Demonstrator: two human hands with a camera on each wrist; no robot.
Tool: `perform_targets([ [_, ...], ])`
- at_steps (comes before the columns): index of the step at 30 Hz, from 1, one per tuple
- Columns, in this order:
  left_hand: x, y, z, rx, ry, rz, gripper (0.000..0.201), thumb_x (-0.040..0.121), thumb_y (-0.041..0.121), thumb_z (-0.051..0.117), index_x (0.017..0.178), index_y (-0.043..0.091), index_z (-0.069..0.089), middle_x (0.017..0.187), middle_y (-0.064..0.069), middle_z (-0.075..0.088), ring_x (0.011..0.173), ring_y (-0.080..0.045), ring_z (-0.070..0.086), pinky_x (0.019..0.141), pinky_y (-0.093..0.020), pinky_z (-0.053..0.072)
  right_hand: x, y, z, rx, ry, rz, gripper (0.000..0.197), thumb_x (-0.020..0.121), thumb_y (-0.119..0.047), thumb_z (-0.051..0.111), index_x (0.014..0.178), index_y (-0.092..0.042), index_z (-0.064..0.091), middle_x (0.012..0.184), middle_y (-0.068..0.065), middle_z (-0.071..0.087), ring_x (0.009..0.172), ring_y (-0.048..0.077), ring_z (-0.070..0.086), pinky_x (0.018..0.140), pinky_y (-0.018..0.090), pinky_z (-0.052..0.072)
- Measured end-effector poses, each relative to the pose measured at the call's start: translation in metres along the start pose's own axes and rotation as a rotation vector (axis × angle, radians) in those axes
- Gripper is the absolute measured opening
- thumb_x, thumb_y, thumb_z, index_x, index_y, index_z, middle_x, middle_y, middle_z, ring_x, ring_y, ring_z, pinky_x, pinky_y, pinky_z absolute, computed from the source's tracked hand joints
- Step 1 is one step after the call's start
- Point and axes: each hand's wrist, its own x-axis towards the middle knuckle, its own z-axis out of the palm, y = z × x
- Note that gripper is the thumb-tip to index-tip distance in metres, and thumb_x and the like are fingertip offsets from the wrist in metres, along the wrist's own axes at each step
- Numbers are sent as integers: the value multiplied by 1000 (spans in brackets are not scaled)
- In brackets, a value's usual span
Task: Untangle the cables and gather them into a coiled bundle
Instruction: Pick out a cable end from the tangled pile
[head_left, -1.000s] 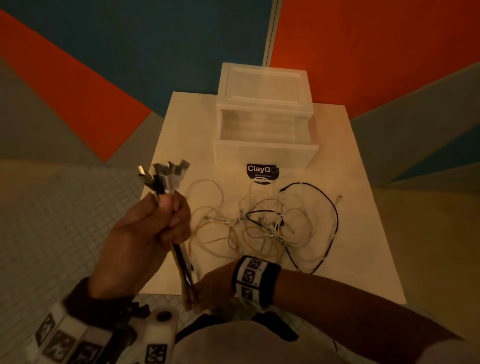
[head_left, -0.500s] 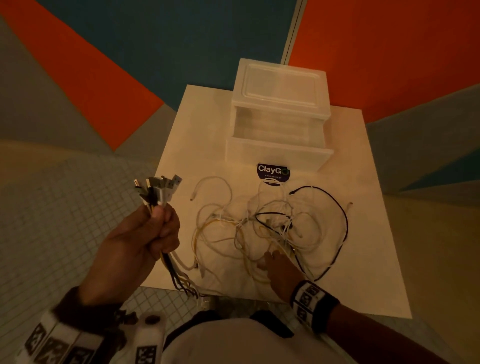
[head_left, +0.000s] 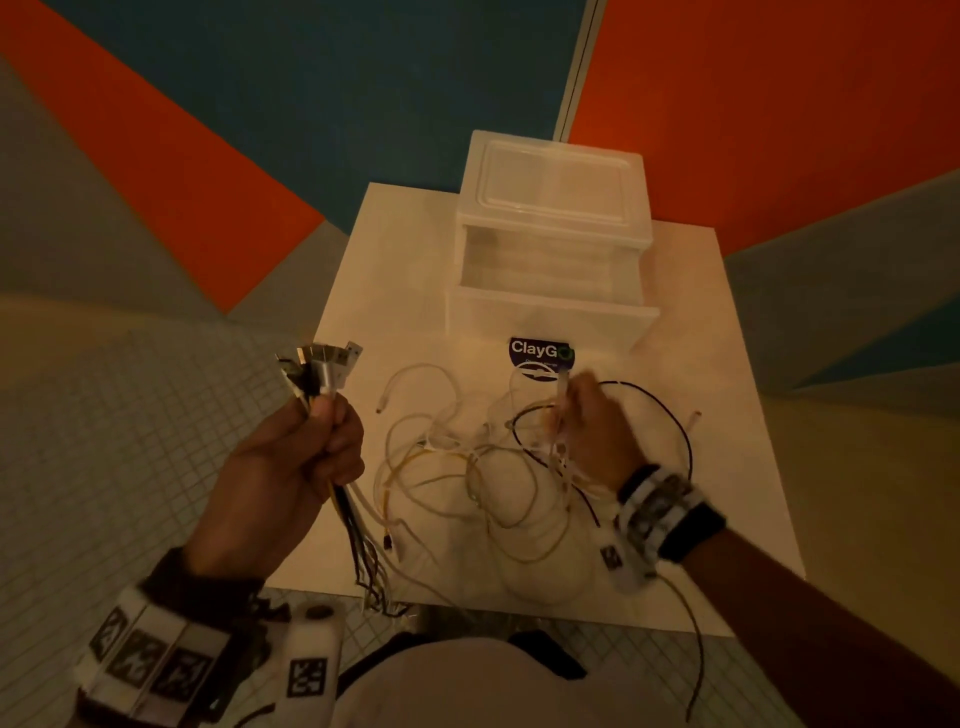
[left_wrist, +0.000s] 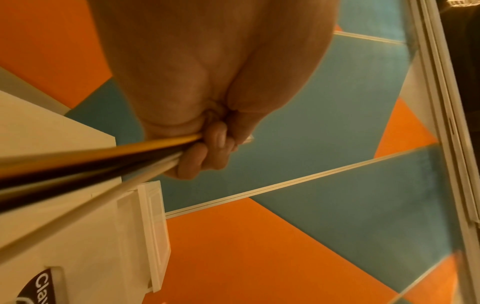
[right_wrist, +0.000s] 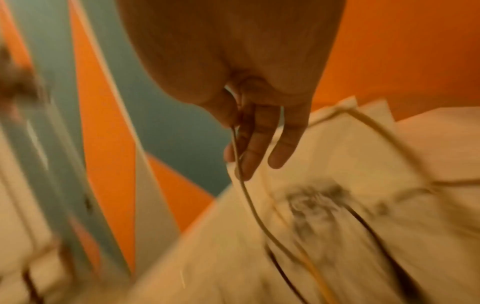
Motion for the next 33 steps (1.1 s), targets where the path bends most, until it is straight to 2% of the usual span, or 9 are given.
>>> perform_targets([
  [3,11,-1,7,24,-3,27,19,94,25,53,83,12,47,70,2,37,55,-8,29,53,-23,29,20,-68,-68,315,181,-155,20,98,-12,42,84,-27,42,64,0,63,63,32,62,68,46,51],
  [6,24,-3,20,13,-6,41,20,99,18,37,82,12,47,71,1,38,56,-9,29,54,-24,30,12,-114,-103,477,255,-281,16,98,-9,48,86,-20,47,64,2,60,57,27,58,61,39,52],
  [9,37,-10,35,0,-19,35,19,99,18,38,83,12,46,71,0,41,56,-10,32,54,-23,32,-8,-118,-76,517,76,-206,9,95,-2,55,86,-4,52,67,8,58,53,19,54,50,32,49],
  [11,45,-17,46,-3,-8,20,16,98,18,41,85,10,45,70,1,44,55,-10,35,54,-23,33,-16,-112,-48,441,27,-158,11,93,-9,59,84,-6,56,68,9,60,52,23,56,50,38,52],
  [13,50,-23,56,-16,4,1,13,97,18,46,88,9,45,68,2,47,55,-10,36,54,-23,33,-19,-113,-30,428,46,-146,11,92,-14,63,83,-9,58,69,8,62,51,23,59,52,42,54],
  [18,54,-34,71,75,76,16,14,99,17,45,94,7,53,73,-1,52,60,-11,41,59,-27,35,-19,-138,-15,550,115,-165,8,89,-12,67,84,-8,62,66,-1,63,53,15,63,49,34,54],
  [21,51,-37,76,93,79,36,22,94,22,46,103,4,55,80,-8,53,66,-15,46,61,-29,37,-19,-143,-5,606,138,-125,9,87,-11,69,84,-5,62,65,7,66,54,15,63,50,31,54],
  [26,47,-39,78,98,67,52,31,96,19,43,121,3,52,88,-3,63,68,-10,53,63,-24,46,-21,-139,6,600,103,-103,10,91,-8,61,94,-13,68,91,7,67,83,21,66,55,41,60],
  [33,48,-39,71,71,94,57,17,91,22,48,98,9,55,74,1,53,59,-10,38,56,-24,36,-27,-138,9,638,202,-125,27,84,1,66,103,-14,54,83,3,71,84,18,67,57,32,58],
])
